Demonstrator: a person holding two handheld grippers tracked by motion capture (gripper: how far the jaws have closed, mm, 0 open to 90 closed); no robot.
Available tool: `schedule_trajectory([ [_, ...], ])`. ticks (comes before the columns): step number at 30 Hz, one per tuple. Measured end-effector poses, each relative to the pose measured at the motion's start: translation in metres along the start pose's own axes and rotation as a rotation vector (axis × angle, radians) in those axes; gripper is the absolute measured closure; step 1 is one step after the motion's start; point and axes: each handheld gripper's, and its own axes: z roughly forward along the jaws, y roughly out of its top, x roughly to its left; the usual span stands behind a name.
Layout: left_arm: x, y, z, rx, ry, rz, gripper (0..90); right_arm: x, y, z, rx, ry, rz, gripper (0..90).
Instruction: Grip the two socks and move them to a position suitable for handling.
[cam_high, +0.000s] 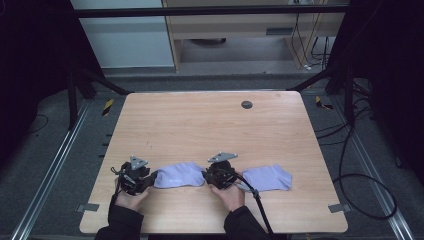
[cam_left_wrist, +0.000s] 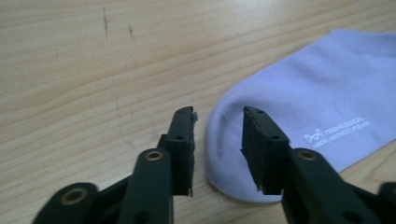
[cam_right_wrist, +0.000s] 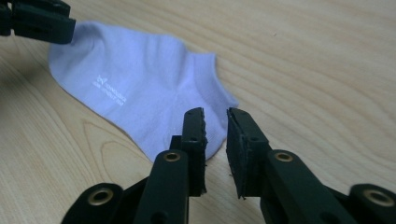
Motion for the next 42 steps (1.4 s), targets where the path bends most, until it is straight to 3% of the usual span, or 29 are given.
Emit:
schedule_trajectory([
  [3,-0.002,0.005,-0.012,-0.065,-0.026,-0.018,56.8,-0.007,0.003,-0.015,-0.038,0.015,0.002,69.3],
  [4,-0.002,0.005,-0.012,-0.065,-0.026,-0.018,55.7,-0.007,0.003,-0.015,-0.038,0.015,0.002,69.3],
  [7,-0.013,0.011,-0.02,-0.104,-0.067,0.003,53.4,-0.017,0.004,-0.032,-0.06,0.018,-0.008,61.4],
  [11,-0.024,0.015,-0.023,-0.113,-0.102,0.014,51.4,-0.026,0.002,-0.047,-0.059,-0.009,-0.015,56.5],
  [12,-0.031,0.018,-0.024,-0.117,-0.127,0.02,51.0,-0.035,-0.001,-0.058,-0.058,-0.024,-0.011,55.3],
  [17,-0.047,0.026,-0.024,-0.122,-0.15,0.051,50.1,-0.055,-0.01,-0.083,-0.068,-0.065,0.002,51.8],
  [21,-0.068,0.038,-0.016,-0.114,-0.171,0.094,49.8,-0.079,-0.023,-0.109,-0.079,-0.118,0.01,48.5],
  [23,-0.072,0.04,-0.014,-0.115,-0.177,0.1,49.7,-0.082,-0.025,-0.112,-0.08,-0.125,0.015,47.8],
  [27,-0.094,0.049,-0.007,-0.109,-0.204,0.131,49.5,-0.099,-0.037,-0.129,-0.084,-0.157,0.032,45.3],
  [33,-0.117,0.057,0.002,-0.103,-0.226,0.166,49.0,-0.116,-0.051,-0.14,-0.069,-0.195,0.023,45.3],
  [37,-0.141,0.063,0.014,-0.096,-0.248,0.187,49.0,-0.128,-0.061,-0.147,-0.06,-0.225,0.043,45.9],
  [42,-0.161,0.067,0.027,-0.077,-0.258,0.207,49.1,-0.141,-0.07,-0.15,-0.054,-0.259,0.052,48.2],
])
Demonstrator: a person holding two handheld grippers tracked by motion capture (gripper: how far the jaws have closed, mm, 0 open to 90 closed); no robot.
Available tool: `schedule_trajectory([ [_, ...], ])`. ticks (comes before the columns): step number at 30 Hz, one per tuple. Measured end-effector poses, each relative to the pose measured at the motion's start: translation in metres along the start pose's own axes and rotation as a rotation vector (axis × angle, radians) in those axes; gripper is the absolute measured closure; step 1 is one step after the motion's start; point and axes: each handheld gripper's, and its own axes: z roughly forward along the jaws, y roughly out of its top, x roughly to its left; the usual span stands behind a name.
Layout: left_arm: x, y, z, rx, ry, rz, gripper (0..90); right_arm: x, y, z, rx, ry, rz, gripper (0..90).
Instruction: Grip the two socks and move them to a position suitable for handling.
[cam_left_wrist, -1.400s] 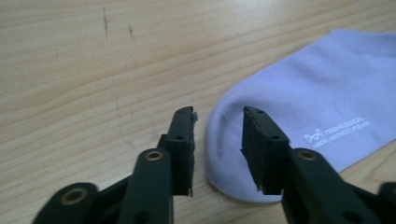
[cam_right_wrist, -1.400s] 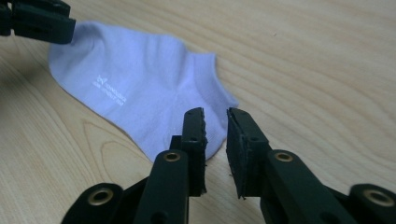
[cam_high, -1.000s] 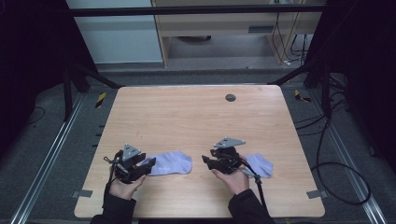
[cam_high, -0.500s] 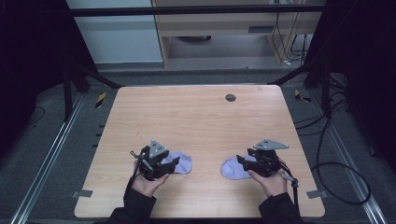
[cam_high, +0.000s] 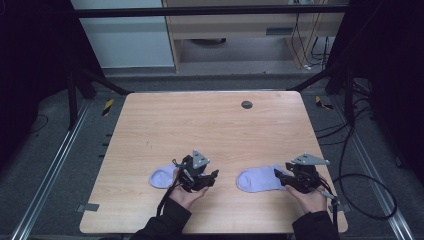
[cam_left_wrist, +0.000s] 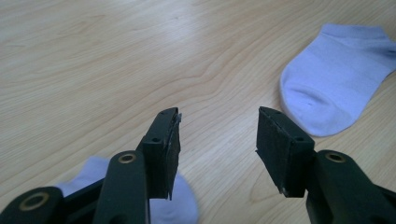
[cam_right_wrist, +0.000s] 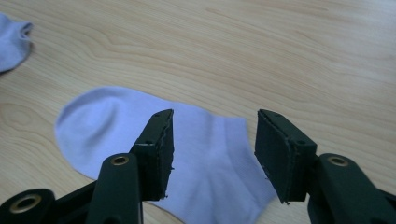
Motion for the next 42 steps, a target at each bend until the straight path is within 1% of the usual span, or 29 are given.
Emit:
schedule_trajectory([
  [3,-0.011,0.003,0.013,0.012,-0.011,0.01,49.3,-0.01,-0.006,0.002,0.009,-0.02,0.021,50.0],
  [4,-0.015,0.005,0.018,0.018,-0.017,0.015,49.4,-0.012,-0.008,0.002,0.015,-0.021,0.036,51.5],
  [5,-0.017,0.005,0.02,0.02,-0.018,0.018,49.6,-0.016,-0.011,0.004,0.025,-0.025,0.036,53.6],
  [6,-0.021,0.006,0.025,0.026,-0.022,0.024,49.6,-0.016,-0.011,0.004,0.025,-0.025,0.036,53.6],
  [7,-0.024,0.007,0.028,0.03,-0.021,0.031,49.7,-0.016,-0.012,0.006,0.038,-0.03,0.045,54.2],
  [8,-0.028,0.007,0.033,0.033,-0.026,0.032,49.8,-0.018,-0.014,0.007,0.047,-0.034,0.038,55.0],
  [9,-0.03,0.007,0.036,0.033,-0.032,0.029,50.4,-0.021,-0.015,0.008,0.058,-0.044,0.05,56.8],
  [10,-0.035,0.008,0.042,0.043,-0.04,0.028,50.8,-0.022,-0.016,0.009,0.059,-0.05,0.047,57.5],
  [12,-0.039,0.008,0.049,0.057,-0.045,0.032,51.7,-0.025,-0.017,0.011,0.07,-0.055,0.057,59.2],
  [13,-0.039,0.008,0.049,0.057,-0.045,0.032,53.2,-0.027,-0.018,0.012,0.076,-0.059,0.056,60.0],
  [14,-0.042,0.007,0.055,0.065,-0.05,0.035,54.9,-0.028,-0.019,0.014,0.088,-0.058,0.065,60.9],
  [17,-0.045,0.007,0.059,0.073,-0.058,0.032,56.7,-0.031,-0.022,0.018,0.116,-0.059,0.065,63.2],
  [18,-0.047,0.007,0.063,0.083,-0.063,0.03,57.0,-0.032,-0.023,0.019,0.126,-0.055,0.068,63.9],
  [19,-0.047,0.007,0.063,0.083,-0.063,0.03,57.8,-0.032,-0.023,0.019,0.126,-0.055,0.068,63.9],
  [20,-0.049,0.006,0.065,0.091,-0.069,0.03,59.0,-0.033,-0.024,0.021,0.14,-0.053,0.07,65.1],
  [23,-0.053,0.005,0.069,0.104,-0.072,0.033,63.0,-0.034,-0.024,0.022,0.144,-0.038,0.077,67.5],
  [27,-0.056,0.005,0.072,0.116,-0.067,0.031,71.9,-0.032,-0.024,0.022,0.153,-0.03,0.073,75.4],
  [29,-0.057,0.005,0.073,0.115,-0.066,0.027,77.9,-0.032,-0.024,0.022,0.159,-0.016,0.077,82.8],
  [30,-0.058,0.006,0.073,0.117,-0.061,0.026,80.7,-0.03,-0.024,0.022,0.159,-0.013,0.078,85.0],
  [31,-0.058,0.006,0.073,0.117,-0.061,0.026,83.2,-0.03,-0.024,0.022,0.159,-0.013,0.078,85.0],
  [32,-0.059,0.006,0.073,0.117,-0.054,0.025,85.2,-0.028,-0.022,0.021,0.164,-0.02,0.064,86.6],
  [33,-0.059,0.006,0.073,0.112,-0.053,0.026,85.2,-0.028,-0.022,0.021,0.164,-0.02,0.064,86.6],
  [34,-0.059,0.007,0.07,0.108,-0.057,0.026,88.5,-0.025,-0.021,0.018,0.154,-0.007,0.065,86.9],
  [36,-0.058,0.007,0.068,0.104,-0.064,0.025,88.7,-0.022,-0.018,0.014,0.132,0.005,0.063,87.0],
  [37,-0.057,0.008,0.065,0.099,-0.066,0.024,88.7,-0.022,-0.018,0.014,0.132,0.005,0.063,87.0],
  [38,-0.054,0.009,0.058,0.085,-0.078,0.026,88.9,-0.016,-0.014,0.005,0.1,0.031,0.072,87.0],
  [39,-0.052,0.01,0.053,0.077,-0.082,0.026,88.9,-0.013,-0.013,0.002,0.09,0.034,0.069,87.0],
  [40,-0.052,0.01,0.053,0.077,-0.082,0.026,88.9,-0.01,-0.011,-0.002,0.074,0.043,0.058,87.0],
  [42,-0.048,0.012,0.041,0.067,-0.088,0.03,88.9,0.0,-0.008,-0.008,0.059,0.066,0.045,87.0],
])
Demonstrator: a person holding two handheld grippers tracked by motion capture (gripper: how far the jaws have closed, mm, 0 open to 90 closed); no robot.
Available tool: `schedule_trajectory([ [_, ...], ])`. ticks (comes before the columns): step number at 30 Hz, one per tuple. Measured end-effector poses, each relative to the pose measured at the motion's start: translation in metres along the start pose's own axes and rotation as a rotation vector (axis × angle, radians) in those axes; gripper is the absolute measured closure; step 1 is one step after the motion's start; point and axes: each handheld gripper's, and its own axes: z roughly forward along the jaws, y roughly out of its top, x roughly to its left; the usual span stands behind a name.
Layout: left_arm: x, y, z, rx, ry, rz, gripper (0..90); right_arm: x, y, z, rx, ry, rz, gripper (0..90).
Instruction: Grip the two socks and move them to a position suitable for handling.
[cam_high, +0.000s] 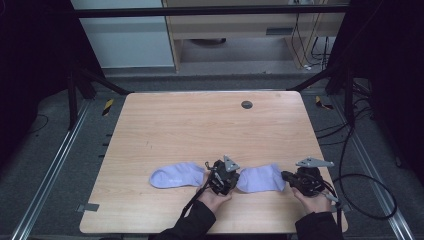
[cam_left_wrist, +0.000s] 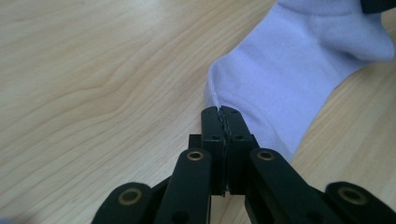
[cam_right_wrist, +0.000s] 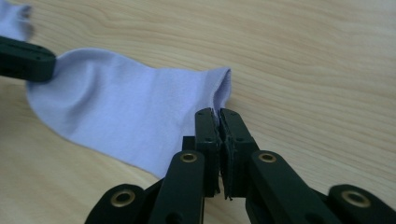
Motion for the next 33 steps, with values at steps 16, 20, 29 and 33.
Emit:
schedule_trajectory([
  [16,0.043,-0.041,-0.064,0.042,0.014,-0.004,88.8,0.06,0.006,0.005,0.007,0.142,-0.077,86.8],
  [20,0.049,-0.057,-0.068,0.075,0.021,-0.009,88.8,0.073,0.006,0.014,0.026,0.174,-0.092,86.8],
  [29,0.053,-0.073,-0.063,0.123,0.028,-0.01,88.6,0.081,-0.002,0.028,0.077,0.186,-0.094,86.5],
  [33,0.054,-0.077,-0.057,0.142,0.029,-0.004,88.2,0.08,-0.006,0.034,0.098,0.174,-0.095,85.9],
])
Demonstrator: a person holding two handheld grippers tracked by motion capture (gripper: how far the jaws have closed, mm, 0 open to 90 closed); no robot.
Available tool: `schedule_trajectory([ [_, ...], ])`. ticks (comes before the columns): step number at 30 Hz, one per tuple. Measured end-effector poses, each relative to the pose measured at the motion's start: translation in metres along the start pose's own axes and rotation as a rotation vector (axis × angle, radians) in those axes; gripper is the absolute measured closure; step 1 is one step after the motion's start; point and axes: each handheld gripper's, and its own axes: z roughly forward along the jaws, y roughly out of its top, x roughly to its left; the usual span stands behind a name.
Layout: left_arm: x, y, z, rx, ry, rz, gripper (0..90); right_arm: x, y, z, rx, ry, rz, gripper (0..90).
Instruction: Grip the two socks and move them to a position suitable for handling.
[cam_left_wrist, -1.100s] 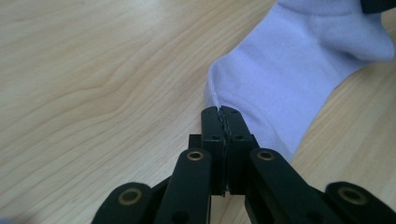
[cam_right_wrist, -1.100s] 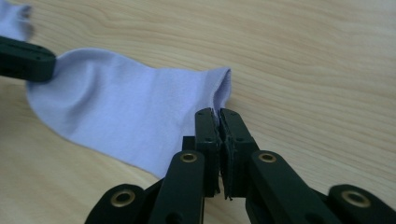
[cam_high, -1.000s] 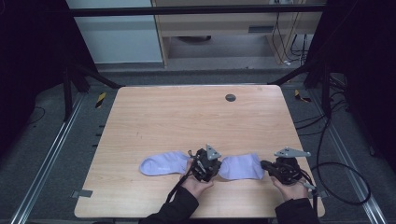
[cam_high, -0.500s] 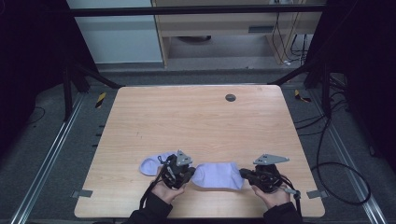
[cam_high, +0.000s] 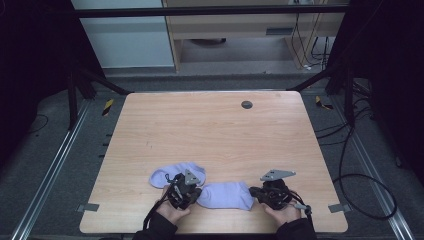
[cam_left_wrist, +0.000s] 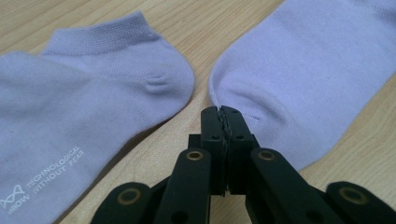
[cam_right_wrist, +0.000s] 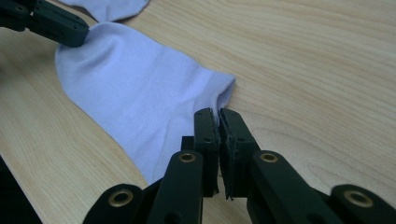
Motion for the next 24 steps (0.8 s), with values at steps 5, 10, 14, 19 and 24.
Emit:
schedule_trajectory([
  [5,0.002,-0.001,-0.001,-0.02,0.007,-0.01,76.6,0.001,-0.001,0.002,0.0,-0.011,-0.011,80.2],
  [10,0.006,-0.001,-0.011,-0.065,0.01,-0.024,65.2,0.0,0.001,-0.002,-0.033,-0.03,-0.008,73.4],
  [14,0.012,0.002,-0.021,-0.118,0.025,-0.039,56.9,0.0,0.01,-0.01,-0.113,-0.056,-0.006,68.0],
  [19,0.029,0.002,-0.037,-0.181,0.063,-0.075,49.9,0.005,0.023,-0.012,-0.17,-0.063,0.005,62.3],
  [24,0.047,-0.001,-0.047,-0.217,0.097,-0.103,46.0,0.013,0.034,-0.006,-0.186,-0.059,-0.004,56.6],
])
